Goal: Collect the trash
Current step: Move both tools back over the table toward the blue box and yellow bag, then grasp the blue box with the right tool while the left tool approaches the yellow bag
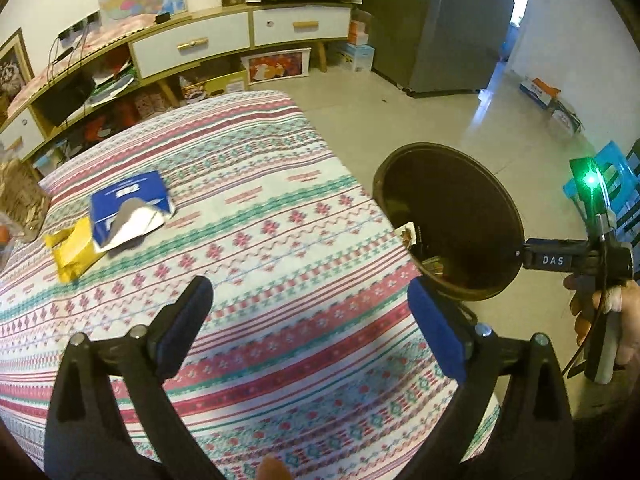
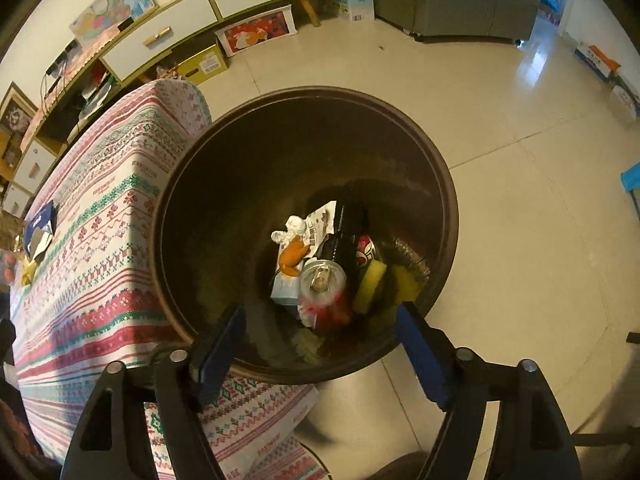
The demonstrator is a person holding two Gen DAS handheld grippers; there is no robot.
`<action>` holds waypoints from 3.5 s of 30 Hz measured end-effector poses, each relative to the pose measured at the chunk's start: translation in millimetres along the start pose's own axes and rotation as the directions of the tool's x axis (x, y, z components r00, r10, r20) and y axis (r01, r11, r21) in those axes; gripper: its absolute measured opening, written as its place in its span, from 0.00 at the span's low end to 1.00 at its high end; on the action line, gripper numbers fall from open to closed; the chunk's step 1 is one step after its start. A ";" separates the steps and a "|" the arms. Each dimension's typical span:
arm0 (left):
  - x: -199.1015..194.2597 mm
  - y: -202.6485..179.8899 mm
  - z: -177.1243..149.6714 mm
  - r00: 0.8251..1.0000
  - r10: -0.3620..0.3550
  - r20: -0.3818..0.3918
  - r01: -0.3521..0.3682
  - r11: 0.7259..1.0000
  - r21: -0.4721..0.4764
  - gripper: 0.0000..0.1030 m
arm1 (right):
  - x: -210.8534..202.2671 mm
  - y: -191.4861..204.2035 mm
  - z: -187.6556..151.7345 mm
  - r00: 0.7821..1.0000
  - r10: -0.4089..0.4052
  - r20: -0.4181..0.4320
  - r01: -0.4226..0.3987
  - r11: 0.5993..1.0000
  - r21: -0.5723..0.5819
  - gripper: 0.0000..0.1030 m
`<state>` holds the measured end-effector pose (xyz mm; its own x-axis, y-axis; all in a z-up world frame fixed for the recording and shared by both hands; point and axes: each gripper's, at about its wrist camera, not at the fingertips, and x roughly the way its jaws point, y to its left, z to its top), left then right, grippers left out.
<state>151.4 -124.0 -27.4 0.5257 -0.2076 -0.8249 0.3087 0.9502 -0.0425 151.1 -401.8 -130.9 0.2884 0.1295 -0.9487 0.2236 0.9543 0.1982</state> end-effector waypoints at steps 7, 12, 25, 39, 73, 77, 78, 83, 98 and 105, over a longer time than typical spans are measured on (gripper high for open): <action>-12.3 19.8 -12.1 1.000 0.020 -0.010 -0.020 1.000 -0.003 0.95 | -17.2 16.0 -3.7 0.999 -0.032 0.034 0.033 0.999 -0.032 0.79; -18.5 34.9 -24.2 0.999 0.028 -0.047 -0.028 1.000 -0.008 0.95 | -33.7 32.9 -9.1 0.996 -0.063 0.069 0.069 0.994 -0.081 0.79; -47.4 117.1 -29.8 0.995 0.079 -0.063 -0.086 0.989 -0.118 0.95 | -63.5 98.5 -21.7 0.990 -0.033 0.138 0.060 0.979 -0.196 0.80; 4.4 248.5 -22.4 0.988 0.111 -0.108 -0.143 0.918 -0.369 0.90 | -46.8 163.3 -3.3 0.992 0.041 0.121 -0.016 0.979 -0.201 0.80; 57.9 277.4 -16.5 0.992 0.013 -0.129 -0.075 0.871 -0.486 0.00 | -31.6 214.7 2.3 0.992 0.089 0.084 -0.063 0.961 -0.267 0.80; 44.0 281.2 -27.8 0.982 -0.020 -0.187 -0.069 0.885 -0.460 0.01 | -31.2 237.1 8.3 0.986 0.155 0.055 -0.136 0.957 -0.256 0.80; 43.9 281.3 -32.4 0.974 -0.024 -0.226 -0.083 0.888 -0.452 0.12 | -29.2 243.5 10.3 0.985 0.169 0.047 -0.152 0.956 -0.251 0.80; 16.5 282.8 -44.2 0.956 0.122 -0.267 -0.217 0.905 -0.366 0.82 | -12.4 297.6 26.1 0.974 0.227 0.010 -0.215 0.938 -0.273 0.86; -30.2 312.4 -64.6 0.969 0.066 -0.240 -0.171 0.877 -0.449 0.83 | 24.1 436.5 29.0 0.982 0.188 0.022 -0.112 0.672 -0.732 0.90; -40.2 312.2 -70.5 0.974 0.028 -0.225 -0.133 0.874 -0.468 0.83 | 42.9 460.6 28.0 1.000 -0.002 0.012 0.012 0.316 -0.949 0.90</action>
<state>170.8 197.4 -47.3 0.3419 -0.1237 -0.9315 -0.1713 0.9665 -0.1913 292.5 35.8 -73.3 0.2993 0.1247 -0.9460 -0.8093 0.5584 -0.1824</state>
